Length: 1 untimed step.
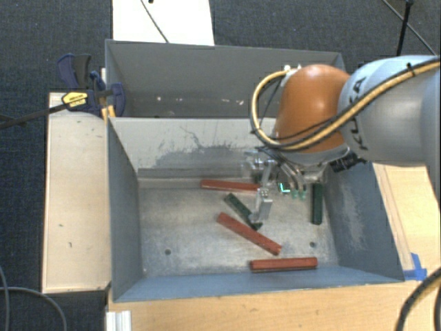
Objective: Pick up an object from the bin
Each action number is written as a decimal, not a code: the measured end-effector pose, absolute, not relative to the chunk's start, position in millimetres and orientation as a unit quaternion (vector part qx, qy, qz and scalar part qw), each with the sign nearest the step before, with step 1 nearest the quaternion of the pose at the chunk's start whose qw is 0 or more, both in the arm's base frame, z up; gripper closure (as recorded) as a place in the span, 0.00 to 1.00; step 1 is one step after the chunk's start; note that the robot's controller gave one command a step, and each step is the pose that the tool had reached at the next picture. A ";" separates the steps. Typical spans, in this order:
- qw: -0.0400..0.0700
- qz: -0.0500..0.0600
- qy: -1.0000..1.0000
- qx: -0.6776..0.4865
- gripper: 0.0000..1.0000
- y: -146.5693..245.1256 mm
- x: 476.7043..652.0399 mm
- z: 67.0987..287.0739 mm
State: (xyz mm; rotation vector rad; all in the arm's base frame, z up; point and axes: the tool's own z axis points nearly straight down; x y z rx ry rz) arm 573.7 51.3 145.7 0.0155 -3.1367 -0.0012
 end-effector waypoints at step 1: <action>0.002 -0.001 -0.981 0.196 0.00 75.9 541.7 68.3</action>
Offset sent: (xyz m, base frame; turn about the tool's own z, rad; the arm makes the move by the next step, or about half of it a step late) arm -0.0306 0.0239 -0.0757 -0.3855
